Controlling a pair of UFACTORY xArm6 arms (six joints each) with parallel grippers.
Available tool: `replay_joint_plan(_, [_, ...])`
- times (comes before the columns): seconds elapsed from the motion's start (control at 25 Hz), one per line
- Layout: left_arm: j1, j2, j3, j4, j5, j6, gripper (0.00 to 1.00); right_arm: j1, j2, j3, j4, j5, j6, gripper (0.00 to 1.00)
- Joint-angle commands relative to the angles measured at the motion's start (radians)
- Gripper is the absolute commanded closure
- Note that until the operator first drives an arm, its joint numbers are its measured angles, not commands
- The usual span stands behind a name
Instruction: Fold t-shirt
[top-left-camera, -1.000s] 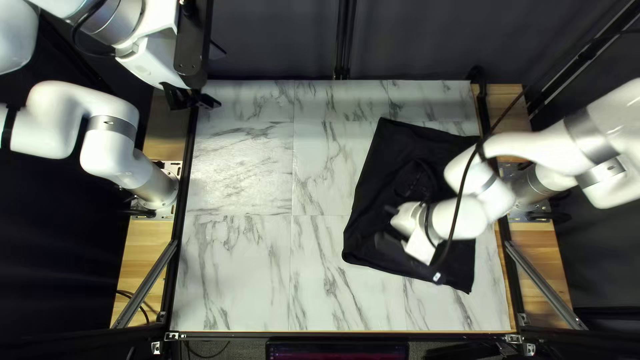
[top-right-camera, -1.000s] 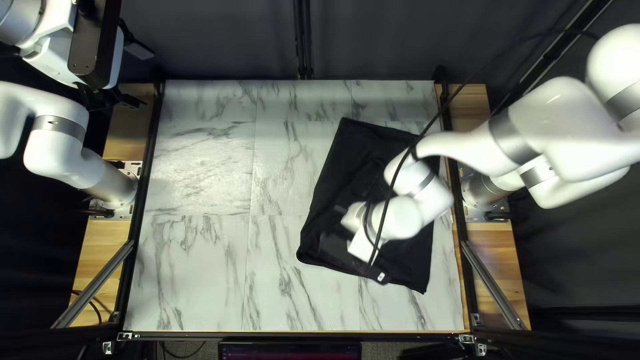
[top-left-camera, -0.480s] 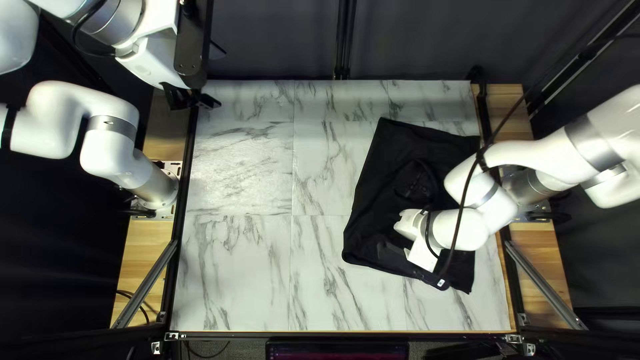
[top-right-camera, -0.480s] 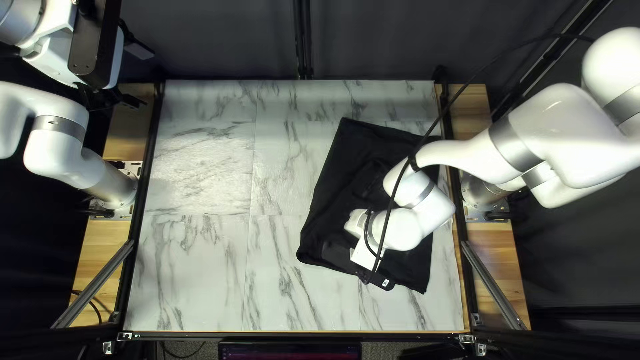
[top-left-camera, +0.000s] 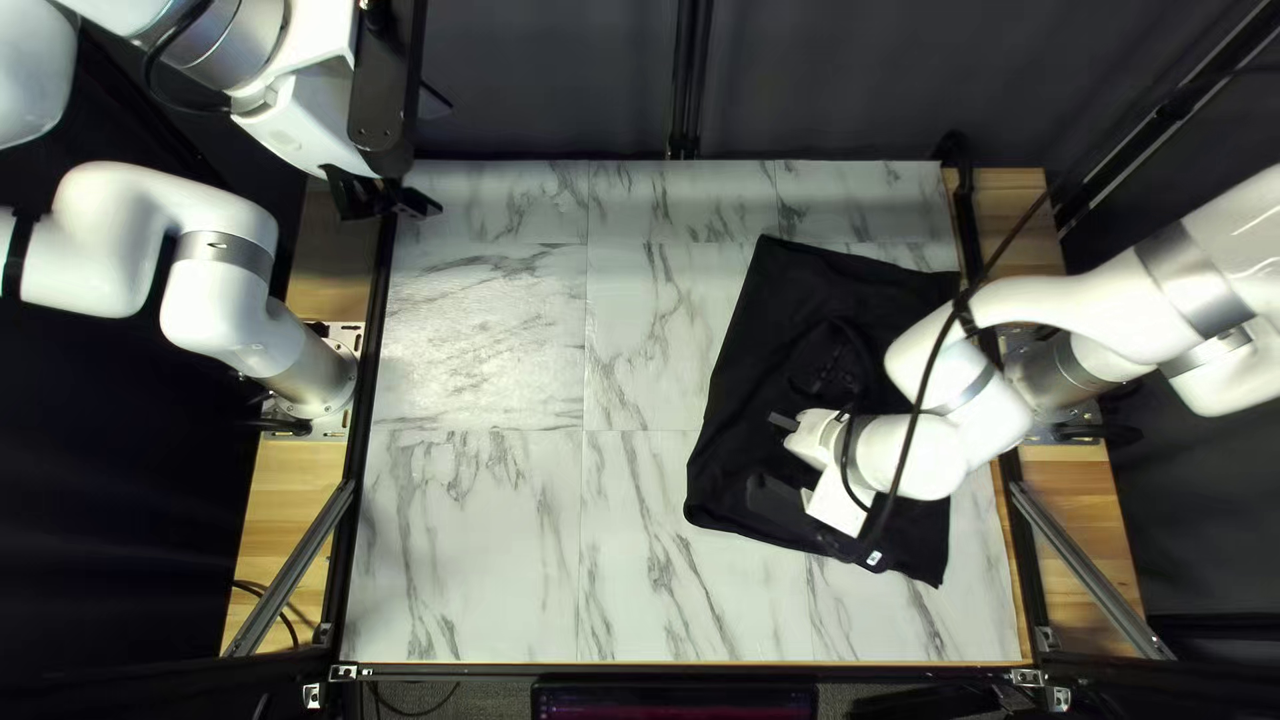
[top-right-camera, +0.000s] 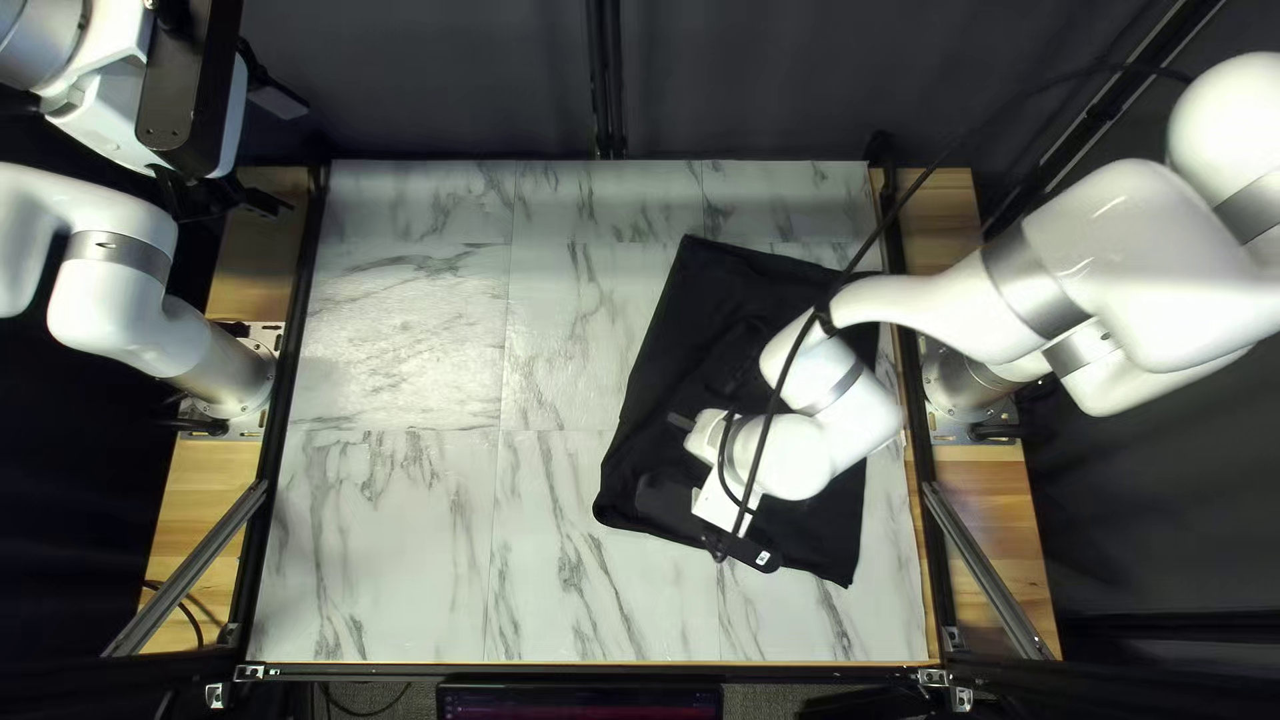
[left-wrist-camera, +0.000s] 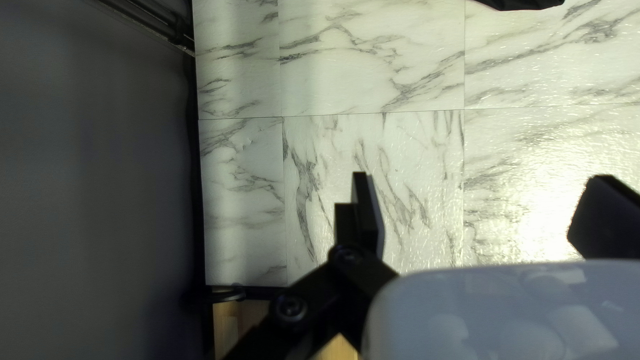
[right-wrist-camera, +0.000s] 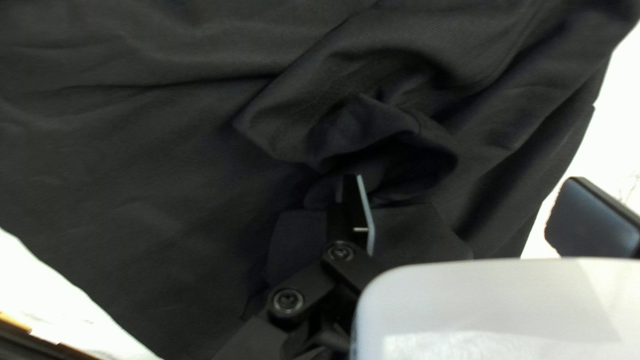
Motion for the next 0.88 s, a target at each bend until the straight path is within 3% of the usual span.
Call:
replay_joint_plan(0.04, [0.000, 0.000, 0.000, 0.000, 0.000, 0.000, 0.00, 0.007, 0.058, -0.034, -0.025, -0.009, 0.023, 0.14])
replay_joint_plan(0.08, [0.000, 0.000, 0.000, 0.000, 0.000, 0.000, 0.00, 0.016, 0.073, -0.049, -0.029, -0.006, 0.032, 0.37])
replay_joint_plan(0.12, [0.000, 0.000, 0.000, 0.000, 0.000, 0.000, 0.00, 0.022, 0.081, -0.057, -0.031, -0.003, 0.037, 0.82])
replay_joint_plan(0.16, [0.000, 0.000, 0.000, 0.000, 0.000, 0.000, 0.00, 0.027, 0.085, -0.062, -0.033, 0.000, 0.041, 0.97])
replay_joint_plan(0.56, [0.000, 0.000, 0.000, 0.000, 0.000, 0.000, 0.00, 0.085, 0.067, -0.064, -0.034, 0.040, 0.097, 1.00])
replay_joint_plan(0.88, [0.000, 0.000, 0.000, 0.000, 0.000, 0.000, 0.00, 0.160, -0.017, -0.045, -0.005, 0.128, 0.161, 1.00])
